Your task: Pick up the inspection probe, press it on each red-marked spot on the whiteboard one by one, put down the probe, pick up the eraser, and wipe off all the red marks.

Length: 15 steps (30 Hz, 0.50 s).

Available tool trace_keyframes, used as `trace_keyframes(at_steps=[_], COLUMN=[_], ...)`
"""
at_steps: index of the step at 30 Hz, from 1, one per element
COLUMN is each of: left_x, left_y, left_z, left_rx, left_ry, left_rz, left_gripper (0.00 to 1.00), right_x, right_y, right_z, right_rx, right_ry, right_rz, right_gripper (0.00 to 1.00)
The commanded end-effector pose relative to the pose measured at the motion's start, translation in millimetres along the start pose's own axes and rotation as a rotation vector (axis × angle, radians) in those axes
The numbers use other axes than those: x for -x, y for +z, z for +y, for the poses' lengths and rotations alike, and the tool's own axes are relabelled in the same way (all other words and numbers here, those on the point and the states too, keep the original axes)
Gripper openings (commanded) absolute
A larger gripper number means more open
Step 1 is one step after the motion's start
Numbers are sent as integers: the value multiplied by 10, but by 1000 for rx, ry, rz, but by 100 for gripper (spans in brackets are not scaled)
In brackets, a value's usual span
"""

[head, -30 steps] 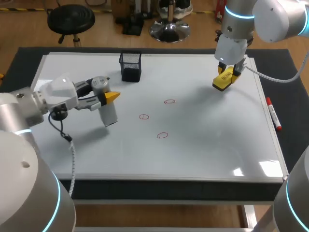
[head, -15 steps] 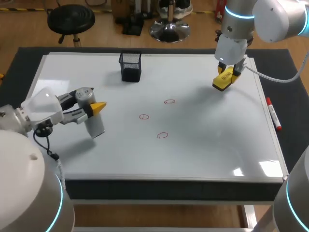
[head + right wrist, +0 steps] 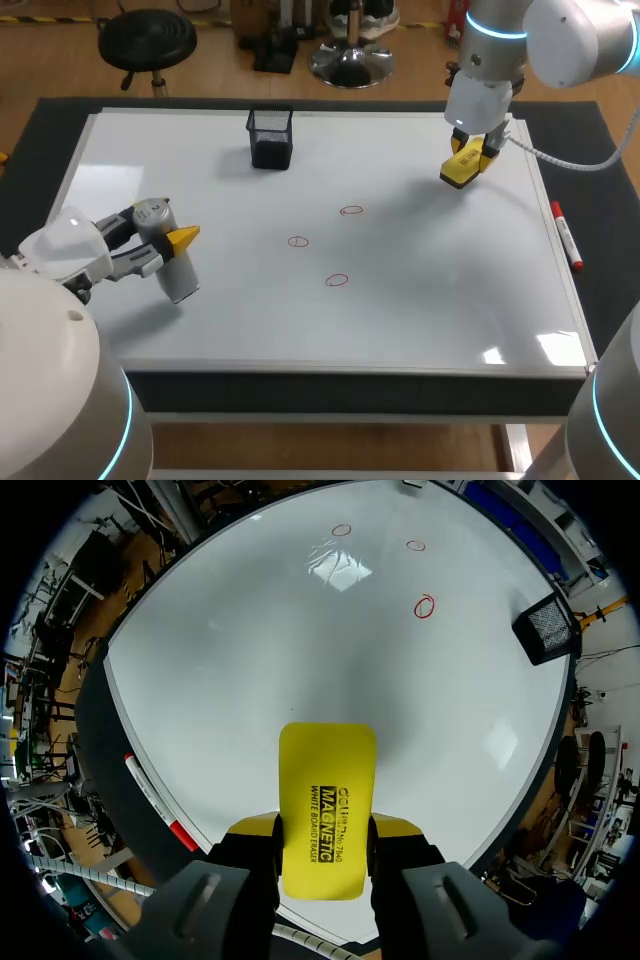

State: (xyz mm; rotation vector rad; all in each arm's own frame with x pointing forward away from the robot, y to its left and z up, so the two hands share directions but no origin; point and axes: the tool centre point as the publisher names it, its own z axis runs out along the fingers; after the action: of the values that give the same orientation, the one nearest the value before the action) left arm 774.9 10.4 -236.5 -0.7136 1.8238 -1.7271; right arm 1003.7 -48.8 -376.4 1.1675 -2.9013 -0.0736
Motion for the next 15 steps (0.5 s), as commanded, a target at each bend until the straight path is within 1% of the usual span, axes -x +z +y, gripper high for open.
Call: trace_keyframes(at_steps=[1, 9, 15], left_x=[-50, -21, -16], left_y=[-109, -156, -162], left_z=[-43, -49, -51], left_rx=[-4, -4, -5], left_ry=[5, 7, 7], left_rz=[-67, -98, -100], left_gripper=[0, 0, 0], right_x=[-5, -5, -5], right_y=[-12, -12, -12], right_z=[-5, -5, -5], right_rx=[-2, -2, -2], right_ry=[-2, -2, -2], right_rz=[3, 3, 3], right_gripper=[0, 0, 0])
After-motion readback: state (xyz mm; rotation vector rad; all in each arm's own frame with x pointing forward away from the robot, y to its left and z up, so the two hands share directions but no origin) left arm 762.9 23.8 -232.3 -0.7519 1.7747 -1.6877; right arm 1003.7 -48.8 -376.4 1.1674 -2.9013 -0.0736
